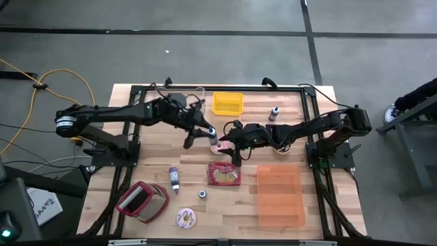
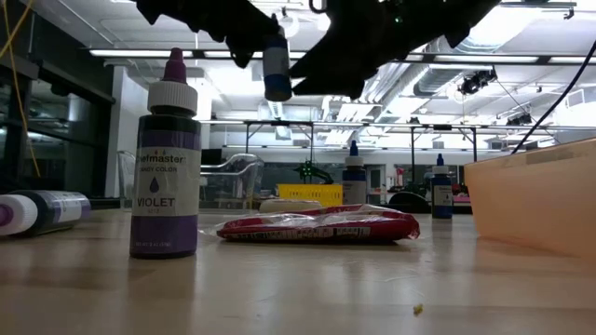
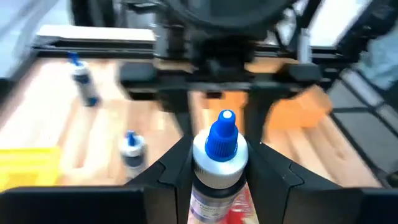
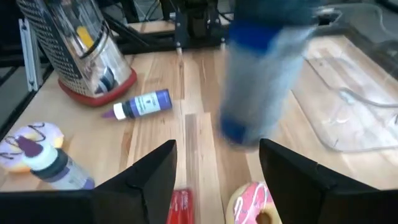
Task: Pick & Place Food Item
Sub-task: Put the left blue food coloring bottle into the transparent bin
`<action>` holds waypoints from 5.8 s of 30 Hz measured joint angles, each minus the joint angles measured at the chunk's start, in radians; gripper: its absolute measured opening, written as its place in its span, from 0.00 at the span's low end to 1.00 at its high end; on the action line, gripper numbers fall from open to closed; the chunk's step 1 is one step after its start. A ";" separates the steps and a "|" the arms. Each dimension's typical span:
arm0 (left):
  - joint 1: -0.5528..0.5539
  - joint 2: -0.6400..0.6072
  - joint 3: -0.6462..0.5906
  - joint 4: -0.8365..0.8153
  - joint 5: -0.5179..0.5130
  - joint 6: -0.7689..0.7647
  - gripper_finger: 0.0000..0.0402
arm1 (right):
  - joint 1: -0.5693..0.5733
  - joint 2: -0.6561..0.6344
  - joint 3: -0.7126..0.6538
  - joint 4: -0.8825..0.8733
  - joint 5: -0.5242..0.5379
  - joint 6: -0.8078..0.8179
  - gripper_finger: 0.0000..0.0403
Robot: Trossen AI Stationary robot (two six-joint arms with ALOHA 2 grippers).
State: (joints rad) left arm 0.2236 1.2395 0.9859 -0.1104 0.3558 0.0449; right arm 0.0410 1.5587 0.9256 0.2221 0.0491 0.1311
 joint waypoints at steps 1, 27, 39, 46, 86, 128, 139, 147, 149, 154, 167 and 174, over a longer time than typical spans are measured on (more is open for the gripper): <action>0.015 -0.011 0.000 -0.006 0.000 0.000 0.28 | 0.000 -0.004 0.000 0.002 0.001 0.000 0.54; 0.299 -0.051 -0.104 0.001 -0.402 -0.090 0.29 | 0.020 -0.005 0.000 -0.016 -0.030 0.023 0.52; 0.350 -0.045 -0.309 0.266 -0.552 -0.158 0.29 | 0.019 -0.005 0.000 -0.039 -0.052 0.023 0.52; 0.357 0.040 -0.330 0.299 -0.554 -0.177 0.29 | 0.019 -0.005 0.000 -0.039 -0.053 0.031 0.52; 0.357 0.247 -0.330 0.510 -0.547 -0.169 0.39 | 0.058 -0.005 -0.001 -0.039 -0.048 0.034 0.52; -0.019 -0.123 -0.328 0.210 -0.125 -0.121 0.39 | 0.058 -0.005 -0.001 -0.100 -0.021 0.058 0.52; -0.223 -0.164 -0.329 0.183 -0.148 -0.098 0.39 | 0.058 -0.005 -0.001 -0.108 -0.021 0.060 0.52; -0.276 -0.164 -0.329 0.174 -0.149 -0.111 0.39 | 0.062 -0.005 -0.001 -0.111 -0.027 0.086 0.52; -0.276 -0.164 -0.329 0.166 -0.149 -0.111 0.39 | 0.069 -0.005 -0.001 -0.113 -0.026 0.085 0.52; -0.275 -0.164 -0.329 0.151 -0.150 -0.112 0.39 | 0.072 -0.005 -0.001 -0.186 0.079 0.085 0.52; -0.274 -0.164 -0.329 0.124 -0.204 -0.113 0.39 | 0.084 -0.005 -0.001 -0.459 0.145 0.325 0.52; -0.274 -0.164 -0.329 0.121 -0.204 -0.113 0.39 | 0.073 -0.005 -0.026 -0.536 0.215 0.394 0.52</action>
State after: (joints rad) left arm -0.0505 1.0752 0.6567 0.0109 0.1516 -0.0680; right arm 0.1141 1.5539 0.8998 -0.3138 0.2641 0.5249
